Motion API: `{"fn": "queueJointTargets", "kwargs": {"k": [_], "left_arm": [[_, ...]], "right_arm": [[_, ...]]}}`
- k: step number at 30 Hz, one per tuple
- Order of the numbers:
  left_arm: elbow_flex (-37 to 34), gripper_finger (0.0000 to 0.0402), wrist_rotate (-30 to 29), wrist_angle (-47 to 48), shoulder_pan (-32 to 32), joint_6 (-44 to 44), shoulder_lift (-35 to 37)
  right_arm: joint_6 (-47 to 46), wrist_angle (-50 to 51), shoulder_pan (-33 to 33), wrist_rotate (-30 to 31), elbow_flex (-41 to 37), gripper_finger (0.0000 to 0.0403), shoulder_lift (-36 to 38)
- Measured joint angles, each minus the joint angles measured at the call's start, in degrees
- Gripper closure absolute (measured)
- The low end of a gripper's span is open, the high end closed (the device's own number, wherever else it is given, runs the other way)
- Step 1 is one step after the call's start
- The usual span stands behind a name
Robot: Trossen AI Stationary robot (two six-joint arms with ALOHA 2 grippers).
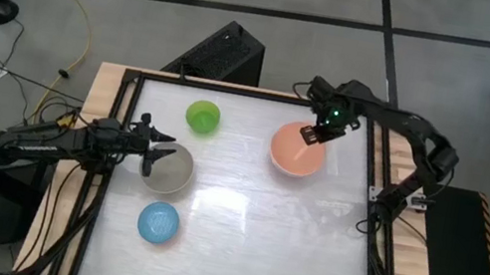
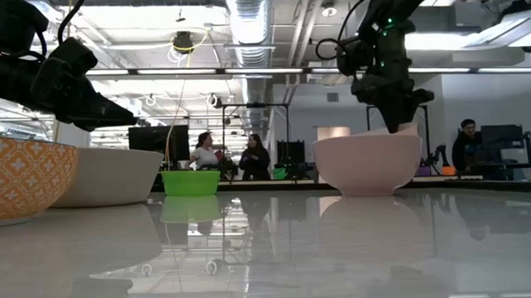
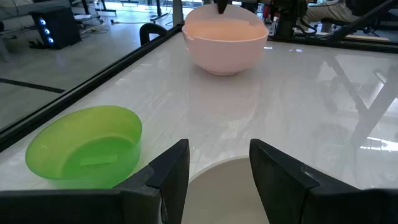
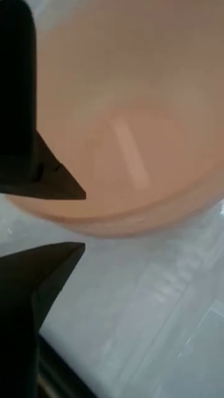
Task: Nest bowls inside each other
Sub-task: Stack the orange bowl on top of the white bowl, then stack the gray bowl on top of the orange bowl
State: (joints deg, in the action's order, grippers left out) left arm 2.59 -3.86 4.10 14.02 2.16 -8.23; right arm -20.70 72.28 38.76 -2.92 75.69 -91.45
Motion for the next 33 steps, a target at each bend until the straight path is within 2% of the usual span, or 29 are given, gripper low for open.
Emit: {"fn": "queueJointTargets", "kwargs": {"k": [6, 8, 10, 13, 16, 18, 21, 26, 33], "left_arm": [[0.0, 0.0244, 0.0, 0.0, 0.0, 0.0, 0.0], [0.0, 0.0244, 0.0, 0.0, 0.0, 0.0, 0.0], [0.0, 0.0244, 0.0, 0.0, 0.0, 0.0, 0.0], [0.0, 0.0244, 0.0, 0.0, 0.0, 0.0, 0.0], [0.0, 0.0244, 0.0, 0.0, 0.0, 0.0, 0.0], [0.0, 0.0244, 0.0, 0.0, 0.0, 0.0, 0.0], [0.0, 0.0244, 0.0, 0.0, 0.0, 0.0, 0.0], [0.0, 0.0244, 0.0, 0.0, 0.0, 0.0, 0.0], [0.0, 0.0244, 0.0, 0.0, 0.0, 0.0, 0.0]], "right_arm": [[-0.3, 5.5, -0.1, 0.3, 5.0, 0.0224, 0.1], [-0.6, 6.2, -0.5, 3.1, 6.6, 0.0222, 0.1], [-0.8, 6.2, -1.7, 9.5, 8.2, 0.0229, 0.1], [-1.0, 5.4, -4.4, 18.8, 9.3, 0.0262, 1.1], [-6.8, 3.4, -8.3, 26.9, 8.5, 0.0326, 3.0], [-11.1, 3.4, -12.3, 34.5, 6.6, 0.0375, 3.5], [-17.2, 2.8, -18.1, 43.2, 3.1, 0.0388, 3.1], [-25.2, 1.9, -24.7, 45.4, -1.8, 0.0391, 1.2], [-31.8, -0.5, -26.0, 46.0, -5.8, 0.0395, 0.2]]}}
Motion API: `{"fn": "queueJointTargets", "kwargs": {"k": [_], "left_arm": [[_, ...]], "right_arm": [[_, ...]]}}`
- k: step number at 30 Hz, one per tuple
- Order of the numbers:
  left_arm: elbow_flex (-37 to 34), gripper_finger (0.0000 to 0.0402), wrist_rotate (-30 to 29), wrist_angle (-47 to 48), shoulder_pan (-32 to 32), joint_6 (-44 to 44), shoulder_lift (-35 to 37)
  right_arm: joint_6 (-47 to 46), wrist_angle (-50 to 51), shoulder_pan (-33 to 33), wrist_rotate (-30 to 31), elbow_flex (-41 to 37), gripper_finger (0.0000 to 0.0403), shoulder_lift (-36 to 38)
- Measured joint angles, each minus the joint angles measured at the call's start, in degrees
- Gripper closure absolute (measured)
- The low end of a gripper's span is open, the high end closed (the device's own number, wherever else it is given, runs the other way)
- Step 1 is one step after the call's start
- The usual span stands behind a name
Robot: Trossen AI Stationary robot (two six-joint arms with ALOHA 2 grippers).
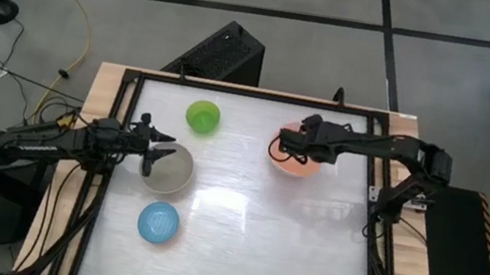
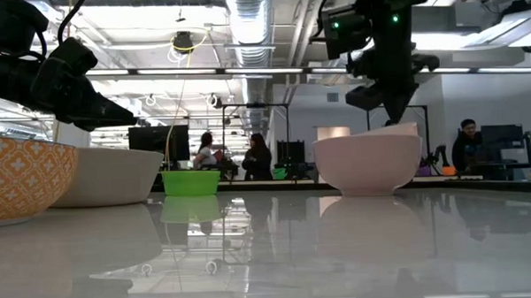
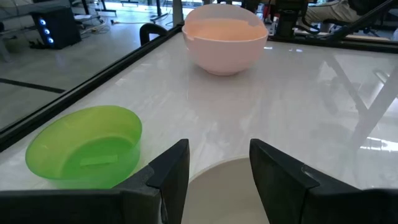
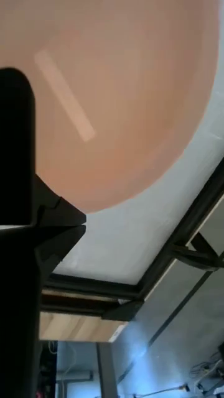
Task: Nest bowls inside each other
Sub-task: Stack the gray bowl on top of the orange bowl
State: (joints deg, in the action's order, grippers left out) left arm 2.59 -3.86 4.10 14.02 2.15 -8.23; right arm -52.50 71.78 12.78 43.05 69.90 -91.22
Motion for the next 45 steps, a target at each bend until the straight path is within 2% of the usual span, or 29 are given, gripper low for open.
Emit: {"fn": "queueJointTargets", "kwargs": {"k": [7, 17, 28, 33, 37, 45], "left_arm": [[0.0, 0.0244, 0.0, 0.0, 0.0, 0.0, 0.0], [0.0, 0.0244, 0.0, 0.0, 0.0, 0.0, 0.0], [0.0, 0.0244, 0.0, 0.0, 0.0, 0.0, 0.0], [0.0, 0.0244, 0.0, 0.0, 0.0, 0.0, 0.0], [0.0, 0.0244, 0.0, 0.0, 0.0, 0.0, 0.0], [0.0, 0.0244, 0.0, 0.0, 0.0, 0.0, 0.0]], "right_arm": [[1.5, -8.1, 1.1, -0.7, -4.5, 0.0394, -0.1], [1.8, -7.0, 1.5, -1.3, -4.7, 0.0394, 0.5], [-5.5, -4.9, -4.5, -2.1, -4.8, 0.0394, 0.5], [-5.6, -4.9, -7.4, 2.5, -4.8, 0.0394, 0.5], [4.3, -16.7, -10.1, -0.3, -4.8, 0.0394, 1.0], [37.0, -58.7, -16.1, -15.0, -4.7, 0.0394, 1.0]]}}
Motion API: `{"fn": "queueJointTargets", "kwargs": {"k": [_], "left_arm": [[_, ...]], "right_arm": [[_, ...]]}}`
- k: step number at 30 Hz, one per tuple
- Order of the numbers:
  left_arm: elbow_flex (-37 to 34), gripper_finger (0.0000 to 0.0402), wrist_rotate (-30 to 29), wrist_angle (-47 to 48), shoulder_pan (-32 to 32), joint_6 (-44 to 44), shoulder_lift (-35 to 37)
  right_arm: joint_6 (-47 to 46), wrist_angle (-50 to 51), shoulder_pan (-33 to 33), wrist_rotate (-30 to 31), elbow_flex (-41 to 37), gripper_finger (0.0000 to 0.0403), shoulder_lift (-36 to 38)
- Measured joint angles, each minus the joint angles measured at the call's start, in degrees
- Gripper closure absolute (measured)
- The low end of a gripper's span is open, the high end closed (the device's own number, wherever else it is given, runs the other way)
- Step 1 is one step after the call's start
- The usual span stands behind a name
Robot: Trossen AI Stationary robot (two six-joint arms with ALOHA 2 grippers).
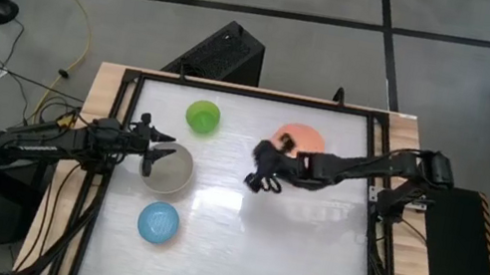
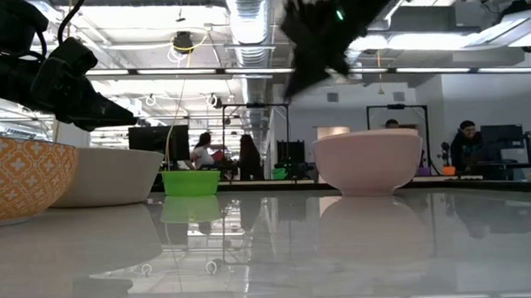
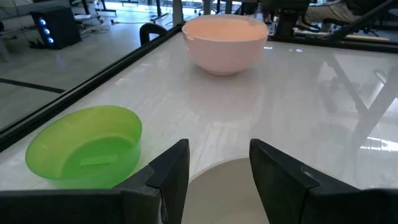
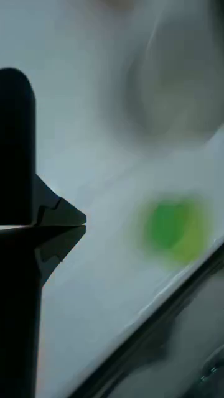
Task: Nest bowls inside each other
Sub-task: Stack the gray bowl on top of the orange bowl
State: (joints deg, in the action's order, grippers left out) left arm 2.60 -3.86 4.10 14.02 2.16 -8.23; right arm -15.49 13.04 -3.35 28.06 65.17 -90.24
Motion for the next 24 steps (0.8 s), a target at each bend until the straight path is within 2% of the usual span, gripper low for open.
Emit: {"fn": "queueJointTargets", "kwargs": {"k": [6, 10, 15, 19, 24], "left_arm": [[0.0, 0.0244, 0.0, 0.0, 0.0, 0.0, 0.0], [0.0, 0.0244, 0.0, 0.0, 0.0, 0.0, 0.0], [0.0, 0.0244, 0.0, 0.0, 0.0, 0.0, 0.0], [0.0, 0.0244, 0.0, 0.0, 0.0, 0.0, 0.0], [0.0, 0.0244, 0.0, 0.0, 0.0, 0.0, 0.0]], "right_arm": [[12.6, -23.4, -0.8, -10.3, 0.1, 0.0390, -2.1], [16.3, -30.8, -0.7, -16.4, 2.4, 0.0369, -8.2], [24.2, -26.5, -0.7, -24.3, 12.6, 0.0327, -18.5], [29.4, -14.5, -1.1, -32.6, 25.0, 0.0282, -25.0], [35.8, 0.4, -1.5, -34.7, 39.5, 0.0216, -33.2]]}}
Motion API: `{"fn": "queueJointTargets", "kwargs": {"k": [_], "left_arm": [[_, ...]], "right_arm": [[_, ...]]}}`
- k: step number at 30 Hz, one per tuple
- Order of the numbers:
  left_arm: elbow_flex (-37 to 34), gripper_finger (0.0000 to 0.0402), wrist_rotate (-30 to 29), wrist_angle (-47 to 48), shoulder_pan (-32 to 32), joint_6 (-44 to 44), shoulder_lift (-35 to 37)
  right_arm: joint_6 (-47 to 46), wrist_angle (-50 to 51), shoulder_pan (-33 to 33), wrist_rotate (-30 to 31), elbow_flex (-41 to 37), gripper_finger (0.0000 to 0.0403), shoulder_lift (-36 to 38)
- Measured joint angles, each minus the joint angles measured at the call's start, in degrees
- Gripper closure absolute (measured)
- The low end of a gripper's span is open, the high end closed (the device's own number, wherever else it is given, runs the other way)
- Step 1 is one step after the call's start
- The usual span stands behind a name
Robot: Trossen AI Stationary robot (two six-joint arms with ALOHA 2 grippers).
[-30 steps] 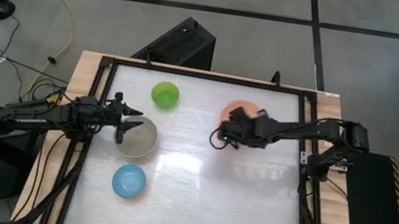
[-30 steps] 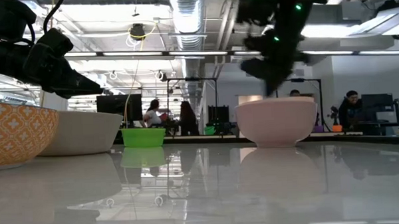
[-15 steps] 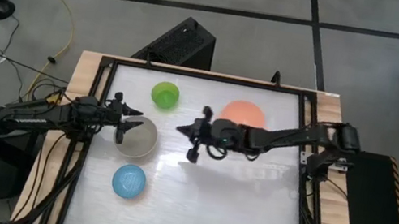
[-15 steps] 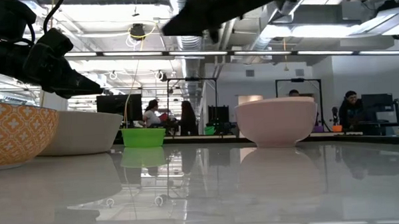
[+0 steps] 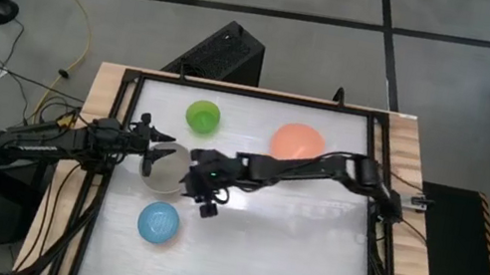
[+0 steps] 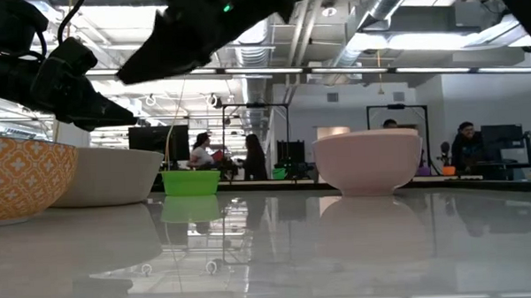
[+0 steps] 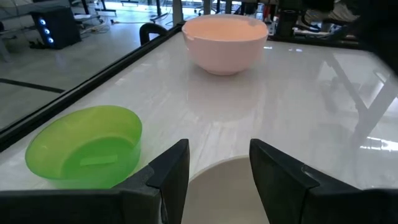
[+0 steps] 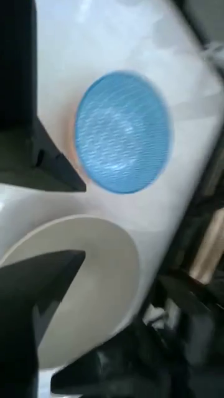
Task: Nest bowls inside each other
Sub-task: Stack the gray bowl on top of the orange bowl
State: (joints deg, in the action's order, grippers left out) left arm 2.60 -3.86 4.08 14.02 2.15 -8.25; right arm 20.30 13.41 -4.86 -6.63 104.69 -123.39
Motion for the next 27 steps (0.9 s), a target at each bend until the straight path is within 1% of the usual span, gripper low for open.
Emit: {"fn": "queueJointTargets", "kwargs": {"k": [3, 6, 9, 11, 14, 17, 20, 22, 25, 27], "left_arm": [[0.0, 0.0244, 0.0, 0.0, 0.0, 0.0, 0.0], [0.0, 0.0244, 0.0, 0.0, 0.0, 0.0, 0.0], [0.0, 0.0244, 0.0, 0.0, 0.0, 0.0, 0.0], [0.0, 0.0244, 0.0, 0.0, 0.0, 0.0, 0.0], [0.0, 0.0244, 0.0, 0.0, 0.0, 0.0, 0.0], [0.0, 0.0244, 0.0, 0.0, 0.0, 0.0, 0.0], [0.0, 0.0244, 0.0, 0.0, 0.0, 0.0, 0.0], [0.0, 0.0244, 0.0, 0.0, 0.0, 0.0, 0.0], [0.0, 0.0244, 0.0, 0.0, 0.0, 0.0, 0.0], [0.0, 0.0244, 0.0, 0.0, 0.0, 0.0, 0.0]], "right_arm": [[4.0, 5.7, 0.2, 0.4, 6.7, 0.0182, -4.8], [7.0, 11.6, 0.2, 3.4, 11.7, 0.0165, -8.8], [9.7, 15.4, 0.2, 5.3, 14.8, 0.0165, -11.6], [11.2, 15.2, 0.4, 6.7, 16.1, 0.0170, -13.0], [13.5, 15.2, 0.5, 10.0, 16.7, 0.0178, -14.5], [15.4, 15.9, 0.9, 11.0, 16.7, 0.0188, -14.9], [16.3, 16.1, 1.0, 11.0, 16.7, 0.0209, -14.8], [17.4, 16.1, 1.2, 11.0, 16.7, 0.0236, -14.8], [20.9, 16.3, 0.9, 10.8, 16.7, 0.0300, -14.8], [23.5, 16.8, 0.8, 9.4, 16.7, 0.0352, -14.8]]}}
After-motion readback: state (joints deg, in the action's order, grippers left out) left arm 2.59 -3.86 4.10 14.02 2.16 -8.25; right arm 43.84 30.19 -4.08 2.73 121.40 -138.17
